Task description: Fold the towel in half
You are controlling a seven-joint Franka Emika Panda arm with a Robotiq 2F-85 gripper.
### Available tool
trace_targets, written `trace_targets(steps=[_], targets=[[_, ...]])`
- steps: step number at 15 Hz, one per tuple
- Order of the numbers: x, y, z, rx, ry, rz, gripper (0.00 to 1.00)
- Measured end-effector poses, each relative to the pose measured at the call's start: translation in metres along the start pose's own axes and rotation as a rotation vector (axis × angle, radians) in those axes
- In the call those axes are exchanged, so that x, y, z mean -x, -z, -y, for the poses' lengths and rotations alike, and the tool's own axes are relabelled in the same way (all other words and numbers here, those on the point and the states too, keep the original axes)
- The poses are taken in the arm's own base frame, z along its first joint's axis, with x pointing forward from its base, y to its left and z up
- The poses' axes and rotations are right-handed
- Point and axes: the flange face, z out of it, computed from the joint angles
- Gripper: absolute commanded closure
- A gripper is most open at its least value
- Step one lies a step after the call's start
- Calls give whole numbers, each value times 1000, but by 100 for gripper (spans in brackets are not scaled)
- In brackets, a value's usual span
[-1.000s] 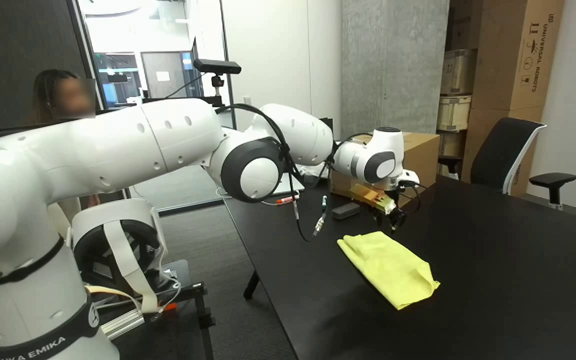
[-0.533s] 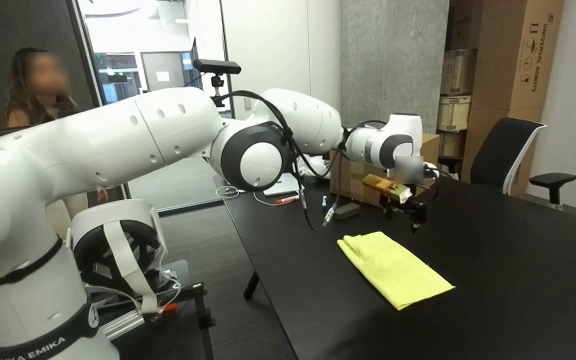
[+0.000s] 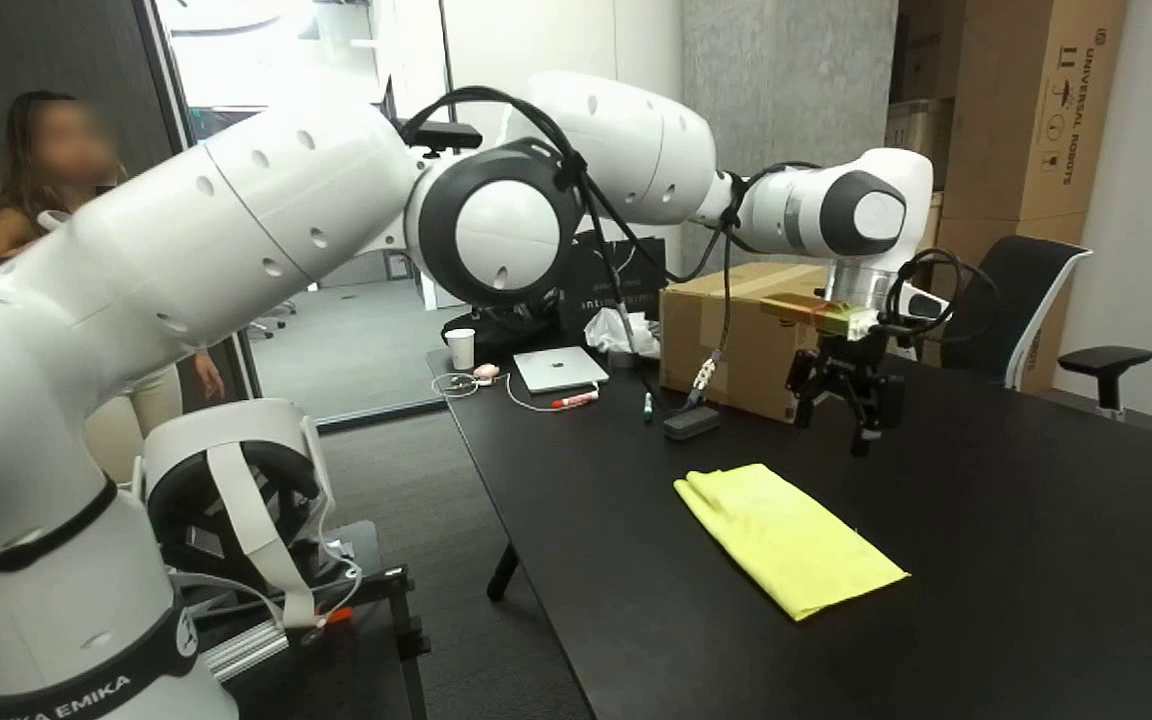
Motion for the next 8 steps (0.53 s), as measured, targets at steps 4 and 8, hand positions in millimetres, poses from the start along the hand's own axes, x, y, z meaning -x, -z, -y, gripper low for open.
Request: trace_targets(steps=[4, 8], targets=[[22, 27, -29, -5, -42, 46, 0], [50, 48, -57, -15, -94, 76, 0]])
